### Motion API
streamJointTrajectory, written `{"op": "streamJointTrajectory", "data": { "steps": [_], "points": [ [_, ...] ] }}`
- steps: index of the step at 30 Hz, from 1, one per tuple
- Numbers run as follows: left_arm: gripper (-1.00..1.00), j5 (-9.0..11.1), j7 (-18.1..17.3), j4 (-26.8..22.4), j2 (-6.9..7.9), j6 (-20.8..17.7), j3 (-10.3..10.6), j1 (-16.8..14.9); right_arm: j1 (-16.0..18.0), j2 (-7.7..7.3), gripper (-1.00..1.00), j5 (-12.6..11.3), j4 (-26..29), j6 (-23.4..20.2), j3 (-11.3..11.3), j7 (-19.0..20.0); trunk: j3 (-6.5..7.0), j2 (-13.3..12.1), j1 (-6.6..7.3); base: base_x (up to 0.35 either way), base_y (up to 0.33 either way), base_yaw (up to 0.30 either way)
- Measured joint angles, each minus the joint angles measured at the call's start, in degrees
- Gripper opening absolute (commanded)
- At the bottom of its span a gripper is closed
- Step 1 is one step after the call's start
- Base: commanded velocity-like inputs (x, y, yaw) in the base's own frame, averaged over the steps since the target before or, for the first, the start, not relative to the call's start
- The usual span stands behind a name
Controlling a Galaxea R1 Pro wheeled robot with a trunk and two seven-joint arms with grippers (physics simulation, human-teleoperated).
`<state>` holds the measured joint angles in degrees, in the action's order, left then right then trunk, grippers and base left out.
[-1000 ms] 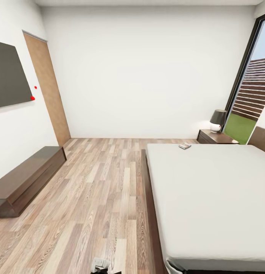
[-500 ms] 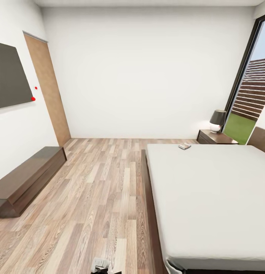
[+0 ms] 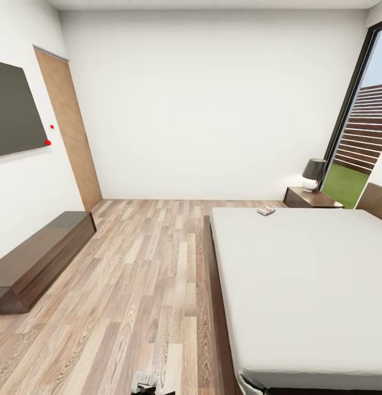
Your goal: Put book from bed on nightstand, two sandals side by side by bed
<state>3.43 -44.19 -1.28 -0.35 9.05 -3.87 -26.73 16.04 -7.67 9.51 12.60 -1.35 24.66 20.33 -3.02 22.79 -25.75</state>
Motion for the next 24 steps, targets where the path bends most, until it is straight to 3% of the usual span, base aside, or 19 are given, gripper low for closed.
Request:
{"op": "streamJointTrajectory", "data": {
  "steps": [8,14,24],
  "points": [
    [1.0,0.0,-0.1,0.0,0.03,0.0,0.0,0.0,0.0,0.0,1.0,0.0,0.0,0.0,0.0,0.0,0.0,0.0,0.0,0.0,0.0,0.0],
    [1.0,0.5,-0.6,0.0,0.83,0.2,-0.4,-1.5,1.4,-1.26,1.0,0.1,1.1,-0.1,1.5,1.3,0.0,0.0,0.0,0.0,0.0,0.0],
    [1.0,0.4,-0.7,-0.1,2.27,0.0,-0.3,0.3,1.4,-1.23,1.0,0.2,-0.7,-0.1,1.4,1.4,0.0,0.0,0.0,0.0,0.0,0.0]
  ]
}}
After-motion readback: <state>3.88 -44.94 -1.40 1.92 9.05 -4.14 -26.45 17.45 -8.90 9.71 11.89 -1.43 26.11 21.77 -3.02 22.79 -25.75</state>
